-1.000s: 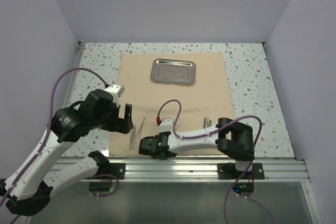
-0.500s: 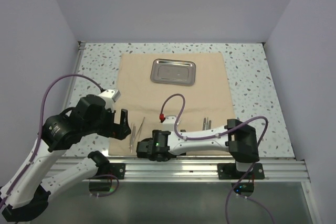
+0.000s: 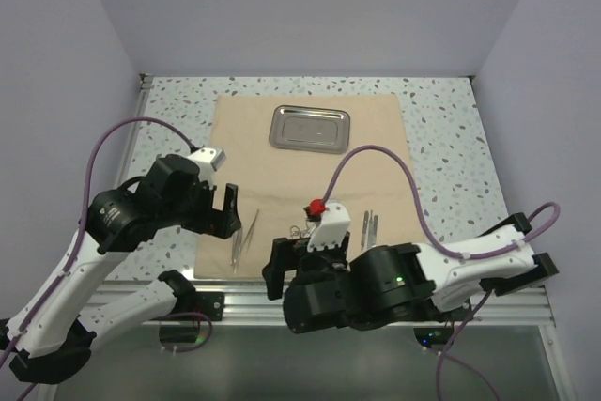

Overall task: Open and lay out the surgical kit
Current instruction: Reset both arms

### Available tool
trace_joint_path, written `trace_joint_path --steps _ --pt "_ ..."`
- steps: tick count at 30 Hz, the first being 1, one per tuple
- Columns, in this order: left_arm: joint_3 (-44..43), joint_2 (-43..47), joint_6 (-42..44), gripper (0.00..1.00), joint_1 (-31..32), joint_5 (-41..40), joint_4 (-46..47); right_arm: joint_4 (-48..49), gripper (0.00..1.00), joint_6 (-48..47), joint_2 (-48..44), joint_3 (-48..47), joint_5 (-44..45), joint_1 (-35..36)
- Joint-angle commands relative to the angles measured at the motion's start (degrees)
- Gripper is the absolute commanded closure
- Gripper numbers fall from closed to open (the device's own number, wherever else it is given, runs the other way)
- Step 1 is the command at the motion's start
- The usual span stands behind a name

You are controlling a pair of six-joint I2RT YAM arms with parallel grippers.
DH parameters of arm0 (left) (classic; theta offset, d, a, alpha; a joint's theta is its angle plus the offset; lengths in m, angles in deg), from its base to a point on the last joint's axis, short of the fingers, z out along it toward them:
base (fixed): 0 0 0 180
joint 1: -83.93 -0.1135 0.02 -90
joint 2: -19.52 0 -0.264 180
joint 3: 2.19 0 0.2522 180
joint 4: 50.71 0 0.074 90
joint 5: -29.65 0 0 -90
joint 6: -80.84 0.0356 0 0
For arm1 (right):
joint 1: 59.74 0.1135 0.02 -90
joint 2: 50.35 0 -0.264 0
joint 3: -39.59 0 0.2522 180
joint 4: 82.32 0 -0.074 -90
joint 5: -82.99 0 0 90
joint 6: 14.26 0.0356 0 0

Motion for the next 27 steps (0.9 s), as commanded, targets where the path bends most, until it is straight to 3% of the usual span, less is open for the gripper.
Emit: trace_joint_path --steps 1,8,17,27 --pt "-2.63 0.43 2.68 0.00 -0.33 -1.61 1.65 -17.04 0.06 3.46 -6.37 4.03 6.88 0.45" --pt "-2.55 0.08 1.98 0.00 -0.33 -4.87 1.82 -16.43 0.04 0.30 -15.51 10.71 10.92 0.63" --pt "-3.15 -0.97 -2.84 0.00 -0.33 -11.28 -0.19 -5.62 0.02 -10.69 -31.05 21.78 10.93 0.71" --pt "-4.30 -3.95 -11.72 0.00 -0.33 -14.18 -0.38 -4.91 0.01 -21.14 -41.00 24.08 11.63 0.63"
